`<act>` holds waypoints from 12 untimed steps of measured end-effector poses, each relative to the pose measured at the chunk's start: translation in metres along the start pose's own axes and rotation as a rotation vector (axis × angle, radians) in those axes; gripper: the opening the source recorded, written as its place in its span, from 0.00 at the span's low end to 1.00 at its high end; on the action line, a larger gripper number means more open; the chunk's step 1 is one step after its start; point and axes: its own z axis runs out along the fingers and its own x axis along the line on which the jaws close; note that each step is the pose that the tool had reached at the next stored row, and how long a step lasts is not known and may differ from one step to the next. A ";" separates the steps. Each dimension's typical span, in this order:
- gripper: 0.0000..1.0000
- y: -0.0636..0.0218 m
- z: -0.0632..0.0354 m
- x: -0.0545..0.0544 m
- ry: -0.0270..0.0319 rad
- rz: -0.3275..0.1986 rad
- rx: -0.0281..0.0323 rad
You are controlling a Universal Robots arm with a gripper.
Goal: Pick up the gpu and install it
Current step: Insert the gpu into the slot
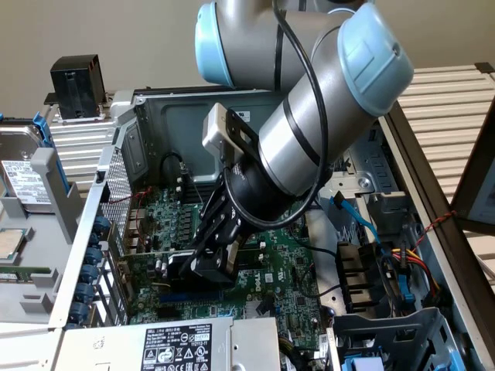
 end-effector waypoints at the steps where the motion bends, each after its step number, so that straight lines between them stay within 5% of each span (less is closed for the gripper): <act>1: 0.27 0.0000 0.0000 0.000 0.0000 0.000 0.0000; 12: 0.27 0.0001 0.0002 -0.001 0.0002 0.000 0.0000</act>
